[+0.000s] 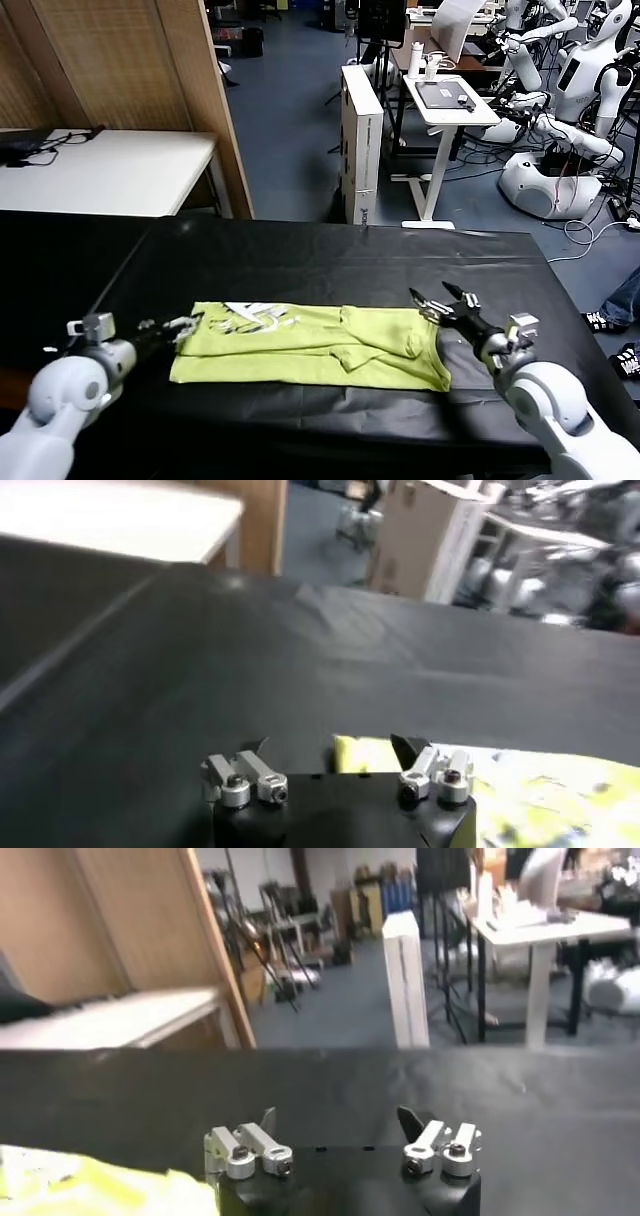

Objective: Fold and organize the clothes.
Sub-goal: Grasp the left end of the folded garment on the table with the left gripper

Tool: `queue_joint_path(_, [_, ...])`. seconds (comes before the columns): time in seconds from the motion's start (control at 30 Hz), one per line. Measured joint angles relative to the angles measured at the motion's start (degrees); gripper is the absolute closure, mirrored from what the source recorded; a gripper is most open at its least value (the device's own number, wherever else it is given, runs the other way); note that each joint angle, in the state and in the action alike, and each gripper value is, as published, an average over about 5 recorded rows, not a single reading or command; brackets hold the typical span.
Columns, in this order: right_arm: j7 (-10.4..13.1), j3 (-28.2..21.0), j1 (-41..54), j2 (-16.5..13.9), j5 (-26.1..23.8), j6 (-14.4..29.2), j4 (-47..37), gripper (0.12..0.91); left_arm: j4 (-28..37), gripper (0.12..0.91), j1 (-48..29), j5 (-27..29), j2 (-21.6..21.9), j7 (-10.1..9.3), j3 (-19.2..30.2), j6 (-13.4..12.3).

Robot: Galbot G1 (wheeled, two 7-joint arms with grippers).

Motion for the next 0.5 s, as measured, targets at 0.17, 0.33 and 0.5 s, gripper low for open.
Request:
queue_joint_path(0.17, [0.07, 1.23, -1.32, -0.14, -0.13, -0.19, 0.83, 0.118, -0.02, 0.123, 0.46, 0.45, -0.49, 0.65, -0.19, 0.01])
queue_joint_path(0.33, [0.15, 1.21, -1.18, -0.12, -0.49, -0.57, 0.90, 0.118, -0.28, 0.123, 1.09, 0.26, -0.95, 0.75, -0.33, -0.02])
queue_joint_path(0.5, [0.19, 0.94, -0.82, -0.04, -0.72, -0.81, 0.85, 0.118, -0.57, 0.123, 1.70, -0.02, -1.37, 0.81, -0.63, -0.10])
